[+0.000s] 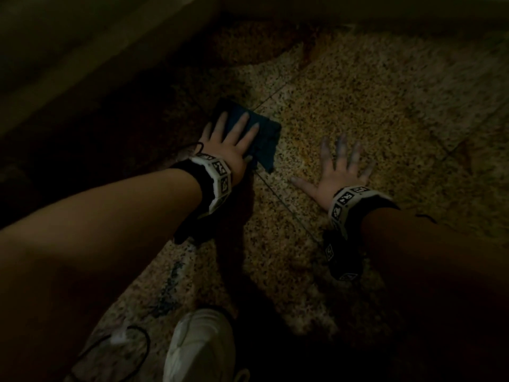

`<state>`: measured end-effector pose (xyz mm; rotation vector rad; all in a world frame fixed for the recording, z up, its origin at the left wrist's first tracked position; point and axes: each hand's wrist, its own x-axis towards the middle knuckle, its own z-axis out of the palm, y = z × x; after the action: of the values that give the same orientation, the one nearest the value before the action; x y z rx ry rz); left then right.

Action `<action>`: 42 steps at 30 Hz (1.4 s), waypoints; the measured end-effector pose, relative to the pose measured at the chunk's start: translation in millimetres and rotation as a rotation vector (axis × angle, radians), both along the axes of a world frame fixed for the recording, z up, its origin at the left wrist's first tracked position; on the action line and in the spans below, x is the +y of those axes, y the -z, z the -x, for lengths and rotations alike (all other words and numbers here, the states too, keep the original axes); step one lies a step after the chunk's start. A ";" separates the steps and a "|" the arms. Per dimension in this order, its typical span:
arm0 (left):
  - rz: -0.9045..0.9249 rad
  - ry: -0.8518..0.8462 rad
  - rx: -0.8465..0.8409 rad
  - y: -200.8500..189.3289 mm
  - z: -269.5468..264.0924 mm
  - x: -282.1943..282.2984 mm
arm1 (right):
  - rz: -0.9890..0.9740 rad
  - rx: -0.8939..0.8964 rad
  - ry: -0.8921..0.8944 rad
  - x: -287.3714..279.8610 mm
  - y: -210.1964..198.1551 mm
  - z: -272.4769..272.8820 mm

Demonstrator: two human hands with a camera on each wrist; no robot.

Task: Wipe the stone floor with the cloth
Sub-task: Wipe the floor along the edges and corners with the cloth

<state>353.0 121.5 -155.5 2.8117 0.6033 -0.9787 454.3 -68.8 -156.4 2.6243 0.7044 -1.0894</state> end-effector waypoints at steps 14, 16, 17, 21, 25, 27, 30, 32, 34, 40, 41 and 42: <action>0.055 -0.139 -0.131 5.2 -81.7 27.7 | 0.004 -0.006 0.006 0.0 6.2 -3.5; 0.043 -0.130 -0.147 6.1 -85.3 27.3 | 0.033 0.033 0.013 1.0 6.1 -6.6; 0.050 -0.136 -0.148 5.8 -85.2 26.7 | 0.033 0.043 0.016 1.4 5.3 -7.0; 0.072 -0.123 -0.107 0.0 -82.7 28.0 | 0.006 0.013 0.010 1.7 0.3 -2.1; 0.077 -0.105 -0.050 -2.5 -64.1 25.4 | 0.076 0.045 0.017 8.3 -8.6 -2.7; 0.069 -0.100 -0.034 -1.4 -46.5 20.8 | 0.121 0.061 0.025 16.9 -13.4 -6.2; 0.070 -0.096 -0.012 1.4 -20.5 18.2 | 0.033 0.036 0.078 35.9 -22.4 -9.2; 0.068 -0.097 -0.001 1.3 -10.4 19.7 | -0.046 -0.026 0.058 49.9 -25.5 -12.0; 0.074 -0.084 0.016 0.1 -6.0 22.1 | -0.066 -0.068 0.044 60.7 -25.2 -14.4; 0.050 -0.010 0.019 -5.0 -20.0 44.3 | -0.026 -0.020 0.043 61.0 -7.4 -14.9; 0.050 -0.020 -0.009 -7.0 -23.3 50.2 | -0.033 -0.024 0.036 60.0 -5.4 -14.8; 0.058 -0.032 -0.034 -6.6 -28.5 55.5 | -0.036 -0.023 0.038 59.7 -3.0 -16.2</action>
<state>381.5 177.0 -148.8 2.7536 0.6047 -0.9255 470.5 -9.1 -153.4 2.6871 0.6782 -1.0640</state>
